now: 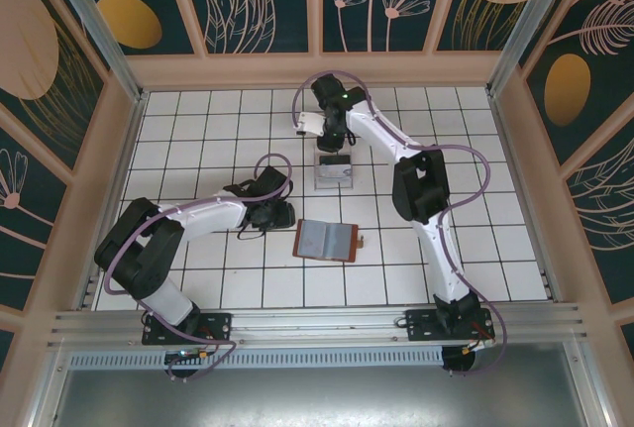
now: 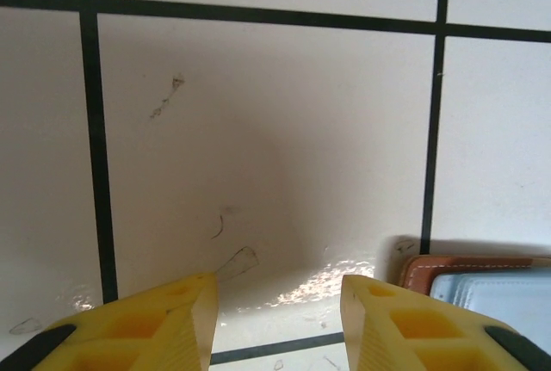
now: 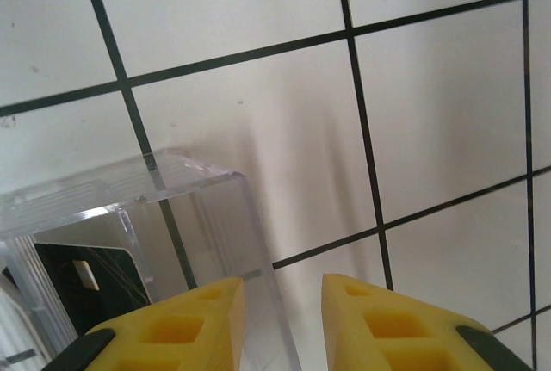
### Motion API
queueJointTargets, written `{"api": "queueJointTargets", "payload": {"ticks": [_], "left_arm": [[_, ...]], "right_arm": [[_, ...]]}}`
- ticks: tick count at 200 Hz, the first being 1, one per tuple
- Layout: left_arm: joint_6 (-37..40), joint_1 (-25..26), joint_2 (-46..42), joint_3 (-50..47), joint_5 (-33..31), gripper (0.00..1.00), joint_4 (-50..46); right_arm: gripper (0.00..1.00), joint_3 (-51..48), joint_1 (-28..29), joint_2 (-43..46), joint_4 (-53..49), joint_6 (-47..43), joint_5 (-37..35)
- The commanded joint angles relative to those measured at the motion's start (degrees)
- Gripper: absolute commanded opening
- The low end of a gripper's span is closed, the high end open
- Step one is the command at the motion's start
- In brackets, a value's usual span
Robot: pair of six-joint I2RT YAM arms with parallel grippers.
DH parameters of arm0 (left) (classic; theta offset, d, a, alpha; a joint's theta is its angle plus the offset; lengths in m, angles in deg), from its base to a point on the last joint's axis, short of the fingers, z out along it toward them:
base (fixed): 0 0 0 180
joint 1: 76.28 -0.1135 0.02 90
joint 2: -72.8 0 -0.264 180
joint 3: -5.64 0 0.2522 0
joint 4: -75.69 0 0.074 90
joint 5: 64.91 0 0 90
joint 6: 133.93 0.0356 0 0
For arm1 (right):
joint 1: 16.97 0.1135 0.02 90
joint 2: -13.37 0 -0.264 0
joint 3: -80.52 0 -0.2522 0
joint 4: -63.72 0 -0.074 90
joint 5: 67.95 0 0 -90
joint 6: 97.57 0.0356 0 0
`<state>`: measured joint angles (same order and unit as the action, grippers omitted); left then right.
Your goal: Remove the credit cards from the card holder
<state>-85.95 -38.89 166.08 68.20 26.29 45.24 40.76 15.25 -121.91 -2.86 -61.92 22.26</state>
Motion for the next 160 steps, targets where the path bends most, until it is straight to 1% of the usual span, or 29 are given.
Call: {"api": "queueJointTargets", "payload": {"ticks": [1,30,50,68,95,118,143,160], "left_arm": [[1.4,-0.3,-0.5,1.7,0.4,0.43,-0.5],[2.7,-0.3,-0.7,1.6,3.2,0.42,1.0],[3.7,-0.3,-0.2,1.0,7.7,0.42,2.9],[3.4,-0.3,-0.2,0.0,11.0,0.42,5.1],[3.0,-0.3,0.4,-1.2,15.1,0.43,7.1],[2.7,-0.3,1.5,-1.9,16.3,0.43,6.8],[2.4,-0.2,2.3,-3.4,19.5,0.44,7.5],[1.9,0.0,2.0,-4.4,21.5,0.44,8.9]], "right_arm": [[0.30,-3.3,-0.3,7.2,1.8,7.8,3.3],[0.27,-16.8,1.0,15.7,11.4,18.3,5.4],[0.23,-25.5,1.5,21.6,17.9,27.7,7.2],[0.19,-32.2,2.1,26.1,22.6,36.6,7.2],[0.16,-38.8,2.9,30.6,25.4,47.9,6.5],[0.15,-42.5,3.1,33.2,25.4,56.0,5.2],[0.11,-46.6,3.4,36.5,26.3,62.0,5.9],[0.10,-50.3,4.0,39.2,28.4,65.7,6.5]]}}
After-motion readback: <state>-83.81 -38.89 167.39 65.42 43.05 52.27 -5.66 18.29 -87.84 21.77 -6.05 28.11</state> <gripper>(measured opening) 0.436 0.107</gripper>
